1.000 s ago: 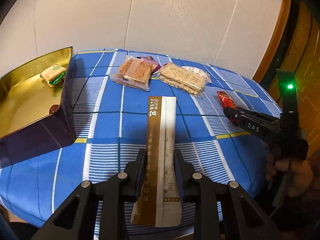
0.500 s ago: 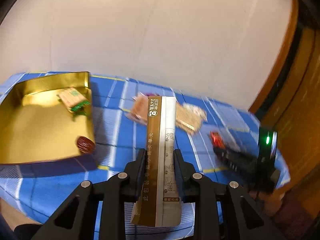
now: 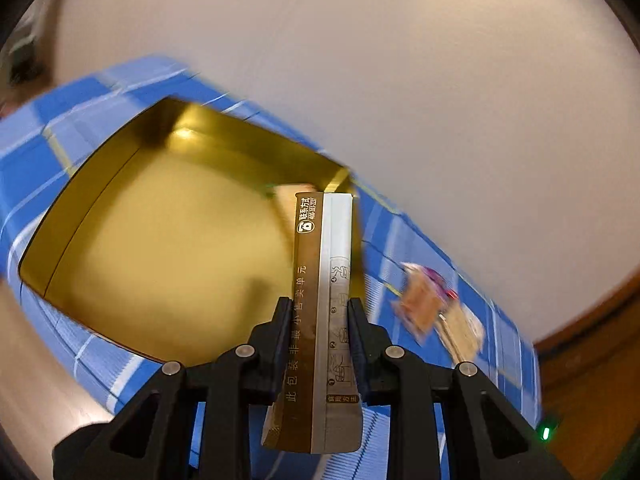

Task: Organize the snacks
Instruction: 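Carry the wafer stick with the left gripper into the gold tin and release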

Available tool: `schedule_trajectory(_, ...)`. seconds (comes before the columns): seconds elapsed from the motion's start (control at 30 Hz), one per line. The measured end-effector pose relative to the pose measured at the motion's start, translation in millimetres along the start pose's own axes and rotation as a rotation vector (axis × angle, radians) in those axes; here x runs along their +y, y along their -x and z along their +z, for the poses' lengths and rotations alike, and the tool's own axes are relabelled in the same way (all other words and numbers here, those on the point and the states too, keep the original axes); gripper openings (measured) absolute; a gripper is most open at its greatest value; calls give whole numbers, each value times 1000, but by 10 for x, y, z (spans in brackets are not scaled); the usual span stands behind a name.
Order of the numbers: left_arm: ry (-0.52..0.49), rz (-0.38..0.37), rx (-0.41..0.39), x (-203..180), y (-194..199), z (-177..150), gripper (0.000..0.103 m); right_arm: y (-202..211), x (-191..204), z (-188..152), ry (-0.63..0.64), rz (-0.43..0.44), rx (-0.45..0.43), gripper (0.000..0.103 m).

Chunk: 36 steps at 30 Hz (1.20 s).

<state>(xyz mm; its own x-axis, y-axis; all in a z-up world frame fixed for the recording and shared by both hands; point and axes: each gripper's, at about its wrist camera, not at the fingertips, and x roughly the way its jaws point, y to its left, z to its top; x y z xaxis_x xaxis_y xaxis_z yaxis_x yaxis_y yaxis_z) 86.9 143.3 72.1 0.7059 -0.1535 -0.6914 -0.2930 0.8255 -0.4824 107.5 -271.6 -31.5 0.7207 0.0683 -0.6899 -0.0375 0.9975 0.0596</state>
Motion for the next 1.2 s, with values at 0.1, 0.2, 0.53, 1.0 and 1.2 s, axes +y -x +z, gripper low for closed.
schedule_trajectory(0.1,70,36,22,147,-95,71,28,1,2,1,0,0,0,24)
schedule_trajectory(0.2,80,47,52,161,-237,90,29,1,-1,1,1,-1,0,24)
schedule_trajectory(0.53,-57,88,91,-8,-518,-42,31,-4,0,1,6,-3,0,24)
schedule_trajectory(1.0,-240,198,63,-185,-638,76,24,0,17,1,11,-11,-1,24)
schedule_trajectory(1.2,-242,189,-17,-191,-413,-111,25,1,14,3,11,-11,0,24)
